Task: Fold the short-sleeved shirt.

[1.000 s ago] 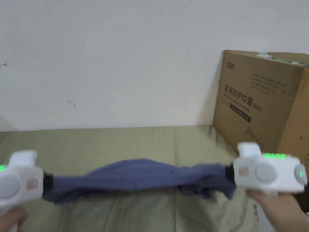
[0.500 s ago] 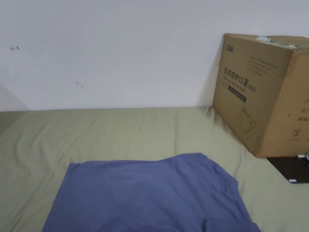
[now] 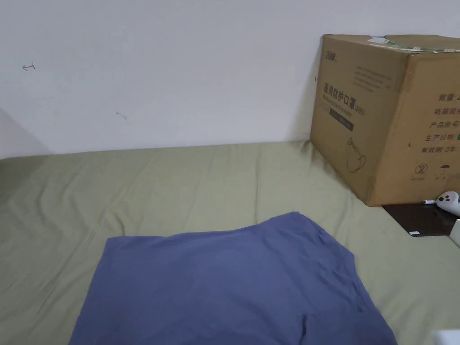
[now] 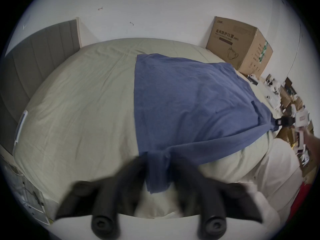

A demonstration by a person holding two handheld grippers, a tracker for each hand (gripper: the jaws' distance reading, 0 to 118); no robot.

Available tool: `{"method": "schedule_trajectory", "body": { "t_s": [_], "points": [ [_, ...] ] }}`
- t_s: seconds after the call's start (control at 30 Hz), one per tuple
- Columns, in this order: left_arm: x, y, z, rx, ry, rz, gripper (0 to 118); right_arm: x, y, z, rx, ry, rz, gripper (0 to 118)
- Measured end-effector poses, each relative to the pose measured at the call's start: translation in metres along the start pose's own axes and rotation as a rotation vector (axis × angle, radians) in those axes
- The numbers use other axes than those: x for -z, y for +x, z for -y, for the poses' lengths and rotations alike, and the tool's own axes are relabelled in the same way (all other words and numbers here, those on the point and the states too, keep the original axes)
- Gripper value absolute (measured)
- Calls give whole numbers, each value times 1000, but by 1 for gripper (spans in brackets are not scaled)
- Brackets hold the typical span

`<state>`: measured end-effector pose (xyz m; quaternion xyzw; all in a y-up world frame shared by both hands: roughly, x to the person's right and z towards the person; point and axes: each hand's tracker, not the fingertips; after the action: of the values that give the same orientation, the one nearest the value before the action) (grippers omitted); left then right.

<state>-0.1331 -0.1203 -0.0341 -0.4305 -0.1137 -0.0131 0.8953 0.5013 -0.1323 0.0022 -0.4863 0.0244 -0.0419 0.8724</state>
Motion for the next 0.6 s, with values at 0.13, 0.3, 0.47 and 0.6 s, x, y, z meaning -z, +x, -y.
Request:
{"method": "schedule_trajectory", "body": {
  "t_s": [0.13, 0.3, 0.47, 0.6],
  "points": [
    [-20, -1, 1, 10, 9, 13, 118, -21, -1, 3, 29, 119, -44, 118],
    [-80, 16, -17, -78, 188, 89, 118, -74, -34, -11, 53, 296, -109, 118],
    [-140, 77, -34, -34, 518, 112, 118, -127, -105, -23, -10, 677, -182, 118],
    [-163, 126, -38, 15, 759, 27, 49, -142, -160, -20, -53, 921, -85, 21]
  ]
}}
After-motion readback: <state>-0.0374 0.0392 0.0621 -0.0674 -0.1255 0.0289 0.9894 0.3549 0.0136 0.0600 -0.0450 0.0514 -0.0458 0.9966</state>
